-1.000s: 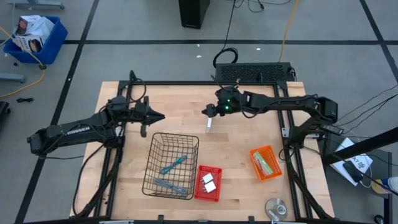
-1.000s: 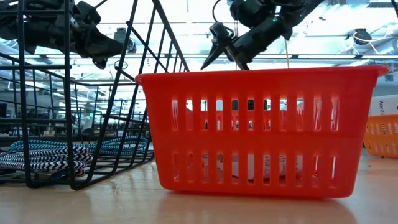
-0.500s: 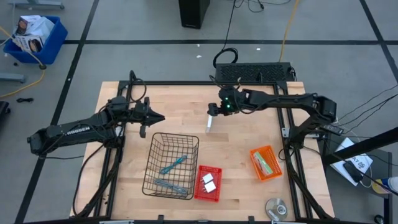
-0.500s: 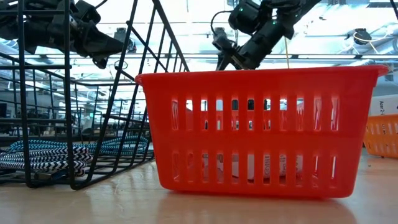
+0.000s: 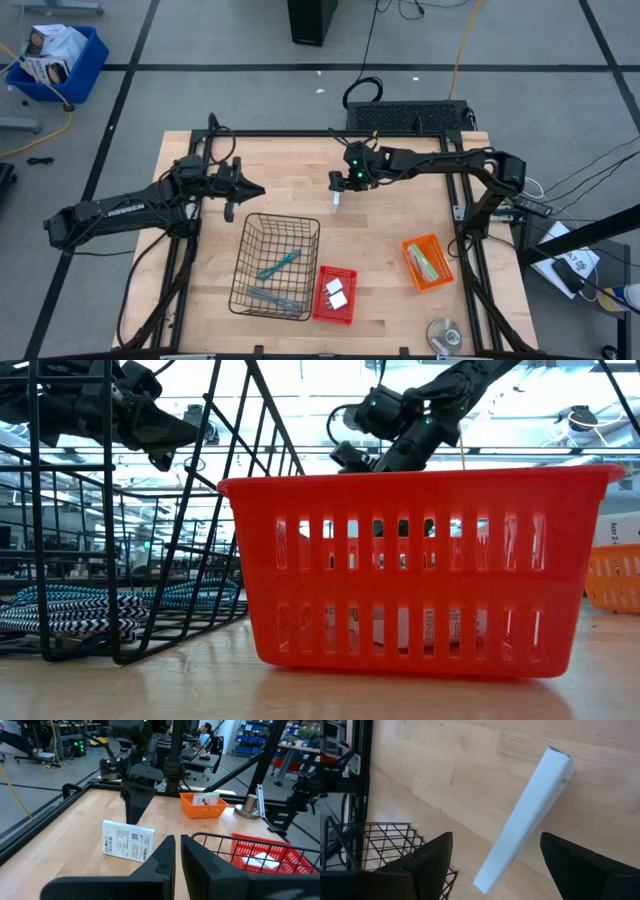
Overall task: Pick and place items into bin
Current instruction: Put the card reader box into the orange basket
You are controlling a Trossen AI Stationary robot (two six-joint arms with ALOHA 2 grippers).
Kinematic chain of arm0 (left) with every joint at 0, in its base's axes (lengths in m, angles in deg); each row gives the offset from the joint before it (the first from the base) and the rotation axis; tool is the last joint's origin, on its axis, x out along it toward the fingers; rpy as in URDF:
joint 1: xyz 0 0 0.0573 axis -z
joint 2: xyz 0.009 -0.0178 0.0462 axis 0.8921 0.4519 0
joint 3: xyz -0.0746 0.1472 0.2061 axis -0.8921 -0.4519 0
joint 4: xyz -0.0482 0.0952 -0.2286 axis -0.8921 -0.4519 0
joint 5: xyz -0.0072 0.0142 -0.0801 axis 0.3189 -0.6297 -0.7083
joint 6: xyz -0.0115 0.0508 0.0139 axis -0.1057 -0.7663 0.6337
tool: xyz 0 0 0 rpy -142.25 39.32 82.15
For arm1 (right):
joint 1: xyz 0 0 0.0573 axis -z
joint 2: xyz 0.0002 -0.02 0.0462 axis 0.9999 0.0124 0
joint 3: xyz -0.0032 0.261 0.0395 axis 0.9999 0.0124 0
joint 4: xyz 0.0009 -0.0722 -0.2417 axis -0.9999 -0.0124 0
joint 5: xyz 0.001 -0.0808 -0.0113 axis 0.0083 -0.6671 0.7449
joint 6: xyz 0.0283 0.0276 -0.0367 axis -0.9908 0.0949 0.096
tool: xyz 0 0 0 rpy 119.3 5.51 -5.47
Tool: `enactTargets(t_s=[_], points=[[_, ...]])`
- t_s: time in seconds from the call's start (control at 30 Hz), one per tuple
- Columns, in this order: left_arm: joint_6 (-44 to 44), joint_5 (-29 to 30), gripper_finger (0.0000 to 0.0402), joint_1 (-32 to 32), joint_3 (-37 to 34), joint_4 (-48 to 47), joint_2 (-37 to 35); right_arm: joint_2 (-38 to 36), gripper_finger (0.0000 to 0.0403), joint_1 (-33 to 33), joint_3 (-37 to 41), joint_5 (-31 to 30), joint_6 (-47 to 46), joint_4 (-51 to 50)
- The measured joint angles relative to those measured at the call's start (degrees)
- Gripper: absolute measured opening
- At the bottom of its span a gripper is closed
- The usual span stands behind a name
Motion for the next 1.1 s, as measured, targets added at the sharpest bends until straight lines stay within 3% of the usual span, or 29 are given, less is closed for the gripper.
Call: enactTargets(t_s=[0.3, 0.6, 0.73, 0.97, 1.1], points=[[0.04, -0.4, 0.0031, 0.0, 0.0, 0.0, 0.0, 1.03, 0.0292, 0.83, 0.04, 1.41, 0.09, 0.1], [0.2, -0.4, 0.0031, 0.32, 0.02, -0.1, 0.0, 6.27, 0.026, 1.08, 0.09, 3.21, 0.51, 1.22], [0.17, -0.39, 0.0031, 0.83, 0.02, -0.1, 0.0, 6.46, 0.0203, 1.3, 0.09, 2.83, 1.82, 1.45], [0.42, -0.05, 0.0031, 1.11, 0.02, -0.05, -0.02, 6.17, 0.0042, 1.34, 0.07, 2.95, 4.34, 2.88], [0.44, 0.13, 0.0031, 1.09, 0.02, -0.04, -0.02, 5.93, 0.0033, 1.18, 0.07, 3.26, 5.19, 2.76]])
